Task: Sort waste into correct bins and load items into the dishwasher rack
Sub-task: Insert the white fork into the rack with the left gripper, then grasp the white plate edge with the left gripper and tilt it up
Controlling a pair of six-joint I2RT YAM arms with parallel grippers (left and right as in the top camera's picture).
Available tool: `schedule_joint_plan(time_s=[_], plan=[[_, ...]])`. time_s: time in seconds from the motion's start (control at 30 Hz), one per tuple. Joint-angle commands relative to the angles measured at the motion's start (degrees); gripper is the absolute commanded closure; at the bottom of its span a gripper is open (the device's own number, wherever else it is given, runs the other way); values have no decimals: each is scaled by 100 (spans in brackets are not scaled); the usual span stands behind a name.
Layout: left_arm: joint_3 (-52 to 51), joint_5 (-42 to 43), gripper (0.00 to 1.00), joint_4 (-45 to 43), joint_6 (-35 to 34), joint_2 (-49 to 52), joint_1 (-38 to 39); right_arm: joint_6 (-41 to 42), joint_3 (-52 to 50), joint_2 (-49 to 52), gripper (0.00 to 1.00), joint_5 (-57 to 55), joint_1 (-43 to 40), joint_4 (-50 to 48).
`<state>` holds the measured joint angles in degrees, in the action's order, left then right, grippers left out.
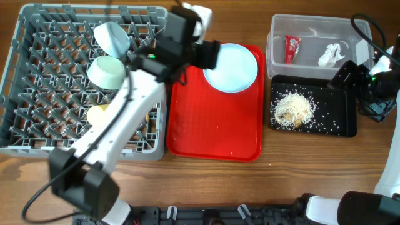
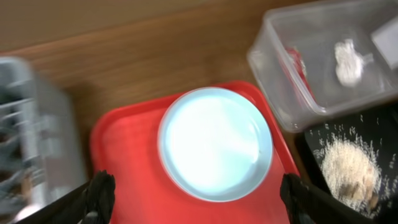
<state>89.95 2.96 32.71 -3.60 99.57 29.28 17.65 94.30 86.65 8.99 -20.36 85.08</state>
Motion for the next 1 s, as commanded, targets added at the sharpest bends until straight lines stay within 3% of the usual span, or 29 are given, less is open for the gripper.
schedule_joint_plan(time_s=[0.0, 0.13, 0.23, 0.37, 0.53, 0.6, 0.63, 0.7, 0.97], plan=[[28, 107, 16, -125, 1080, 793, 520, -114, 83, -116, 0, 76, -17, 4], [28, 39, 16, -236, 1681, 1572, 966, -114, 83, -116, 0, 76, -17, 7], [28, -101, 16, -345, 1692, 1971, 1154, -116, 83, -116, 0, 76, -17, 4], [28, -166, 24, -201, 1692, 2393, 1202, -116, 83, -116, 0, 76, -17, 4], [28, -586, 40, 350, 1690, 2553, 1196, -114, 83, -116, 0, 76, -17, 2], [28, -586, 56, 555, 1690, 2573, 1198, -114, 83, -116, 0, 76, -17, 4], [28, -586, 71, 730, 1690, 2573, 1198, -116, 83, -116, 0, 76, -17, 4], [28, -586, 87, 1058, 1690, 2573, 1198, -114, 83, -116, 0, 76, -17, -2], [28, -584, 91, 1215, 1668, 2573, 1198, -114, 83, -116, 0, 76, -17, 4]])
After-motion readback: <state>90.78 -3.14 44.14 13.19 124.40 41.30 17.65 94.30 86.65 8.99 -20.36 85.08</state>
